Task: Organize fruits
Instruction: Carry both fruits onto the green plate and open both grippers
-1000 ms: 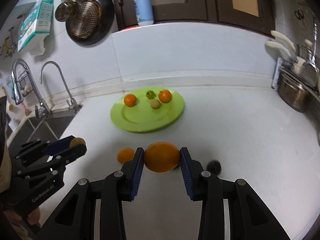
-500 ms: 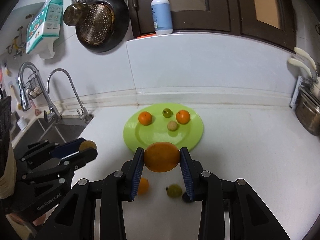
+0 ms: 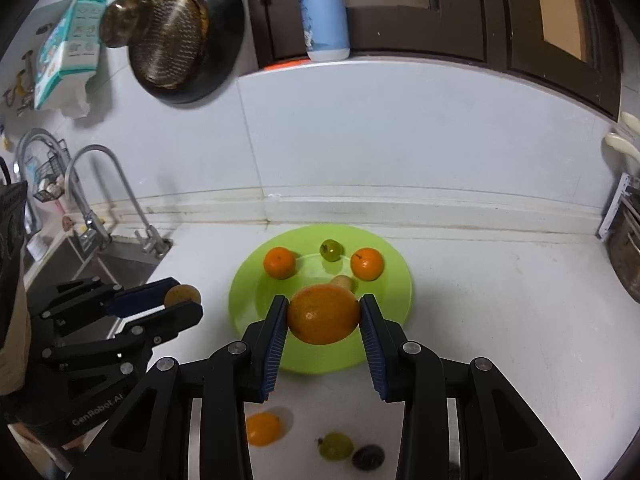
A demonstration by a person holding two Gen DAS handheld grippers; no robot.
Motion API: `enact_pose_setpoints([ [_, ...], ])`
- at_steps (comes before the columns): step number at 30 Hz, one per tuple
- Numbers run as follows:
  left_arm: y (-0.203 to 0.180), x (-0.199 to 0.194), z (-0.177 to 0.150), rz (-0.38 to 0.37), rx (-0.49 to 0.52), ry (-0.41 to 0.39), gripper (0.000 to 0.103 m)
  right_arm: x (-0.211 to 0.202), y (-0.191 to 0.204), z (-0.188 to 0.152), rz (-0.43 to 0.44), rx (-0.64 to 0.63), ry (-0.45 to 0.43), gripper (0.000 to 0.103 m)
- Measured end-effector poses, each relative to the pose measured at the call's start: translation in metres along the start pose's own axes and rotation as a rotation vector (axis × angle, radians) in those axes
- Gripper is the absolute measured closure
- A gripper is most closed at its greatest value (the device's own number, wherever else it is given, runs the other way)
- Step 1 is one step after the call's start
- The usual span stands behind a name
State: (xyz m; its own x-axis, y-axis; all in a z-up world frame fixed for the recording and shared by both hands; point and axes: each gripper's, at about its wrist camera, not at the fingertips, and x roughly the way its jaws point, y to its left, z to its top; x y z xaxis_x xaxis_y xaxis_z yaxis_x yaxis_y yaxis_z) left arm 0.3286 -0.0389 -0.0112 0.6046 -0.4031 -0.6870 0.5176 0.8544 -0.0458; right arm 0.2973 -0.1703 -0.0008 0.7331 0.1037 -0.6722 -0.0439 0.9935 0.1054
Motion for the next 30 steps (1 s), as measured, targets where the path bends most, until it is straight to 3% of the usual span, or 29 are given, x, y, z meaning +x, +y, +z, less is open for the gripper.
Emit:
enact_pose_setpoints([
  [17,0.021,0.104,0.003,-0.012,-0.066,0.227,0.077,0.097,-0.025,-0.002,0.022,0.039,0.234,0.066],
  [23,0.021,0.113,-0.003,0.000,-0.058,0.248,0.076,0.108,-0.030,-0.007,0.033,0.063,0.266,0.066],
  [26,0.020,0.111,-0.001,0.017,-0.058,0.240,0.064,0.108,-0.029,-0.005,0.016,0.062,0.260,0.065],
  [30,0.021,0.098,-0.002,0.052,-0.042,0.213,0.063,0.102,-0.031,-0.002,-0.011,0.066,0.233,0.056],
])
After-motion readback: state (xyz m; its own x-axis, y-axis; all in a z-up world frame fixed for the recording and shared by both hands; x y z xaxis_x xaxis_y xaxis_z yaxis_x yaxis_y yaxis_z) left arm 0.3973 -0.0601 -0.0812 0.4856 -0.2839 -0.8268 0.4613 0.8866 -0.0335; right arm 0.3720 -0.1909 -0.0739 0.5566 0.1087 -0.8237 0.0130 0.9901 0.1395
